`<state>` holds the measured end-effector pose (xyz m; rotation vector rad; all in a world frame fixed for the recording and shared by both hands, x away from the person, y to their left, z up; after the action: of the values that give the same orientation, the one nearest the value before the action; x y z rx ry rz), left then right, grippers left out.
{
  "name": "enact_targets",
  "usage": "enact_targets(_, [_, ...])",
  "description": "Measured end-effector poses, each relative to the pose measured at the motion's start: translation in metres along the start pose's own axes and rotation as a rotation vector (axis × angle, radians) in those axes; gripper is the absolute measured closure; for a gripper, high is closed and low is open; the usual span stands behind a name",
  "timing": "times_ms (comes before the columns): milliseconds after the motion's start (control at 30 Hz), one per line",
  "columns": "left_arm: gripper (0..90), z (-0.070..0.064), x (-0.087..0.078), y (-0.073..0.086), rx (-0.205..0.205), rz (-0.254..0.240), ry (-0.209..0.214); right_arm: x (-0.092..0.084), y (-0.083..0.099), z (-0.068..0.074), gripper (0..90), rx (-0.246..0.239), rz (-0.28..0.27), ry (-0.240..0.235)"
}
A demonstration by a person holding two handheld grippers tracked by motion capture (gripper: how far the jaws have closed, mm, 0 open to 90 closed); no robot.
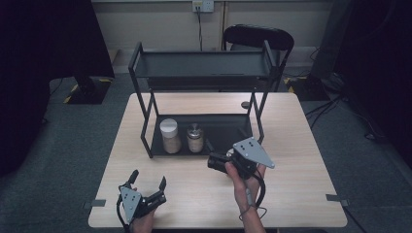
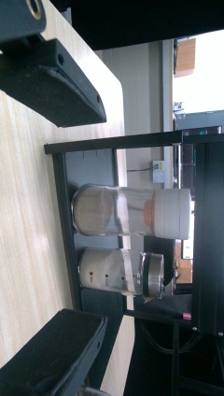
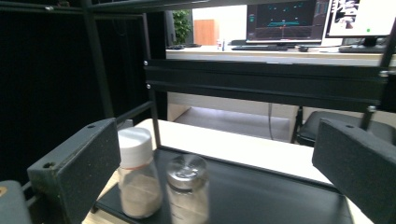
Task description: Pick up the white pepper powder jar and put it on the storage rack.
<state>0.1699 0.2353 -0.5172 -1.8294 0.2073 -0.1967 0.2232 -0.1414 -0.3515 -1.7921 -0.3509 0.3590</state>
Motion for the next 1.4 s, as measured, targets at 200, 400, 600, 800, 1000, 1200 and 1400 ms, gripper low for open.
enact_targets(200, [3.5,0.000,0.000,0.000,-0.001,0.000,0.001,-0.012,0.006,-0.006,0.0,-0.001,-0.001,0.019])
enact_targets(400, [3.5,0.000,0.000,0.000,-0.001,0.000,0.001,-0.025,0.016,-0.010,0.0,0.019,0.003,0.053])
enact_targets(600, [3.5,0.000,0.000,0.000,-0.001,0.000,0.001,-0.035,0.033,-0.010,0.0,0.038,0.012,0.082])
enact_targets(800, [3.5,0.000,0.000,0.000,-0.001,0.000,0.002,-0.047,0.053,-0.011,0.0,0.049,-0.005,0.099])
enact_targets(1000, [3.5,0.000,0.000,0.000,-0.001,0.000,0.002,-0.055,0.068,-0.009,0.0,0.068,0.007,0.146])
enact_targets(1200, [3.5,0.000,0.000,0.000,-0.001,0.000,0.002,-0.059,0.082,-0.003,0.0,0.055,0.017,0.192])
enact_targets(1400, [3.5,0.000,0.000,0.000,-0.001,0.001,0.002,-0.060,0.098,0.002,0.0,0.054,0.029,0.218])
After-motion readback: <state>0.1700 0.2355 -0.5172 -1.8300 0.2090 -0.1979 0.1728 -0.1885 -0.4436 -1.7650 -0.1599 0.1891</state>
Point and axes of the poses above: each handheld gripper's, and its own axes: x roughly forward along the jaws, y roughly out of its underside, z roughly to its left, the point moved 3 cm from there along x, roughly forward along the jaws, and after that the axes turned 15 degrees about -x, right-handed, at the moved point
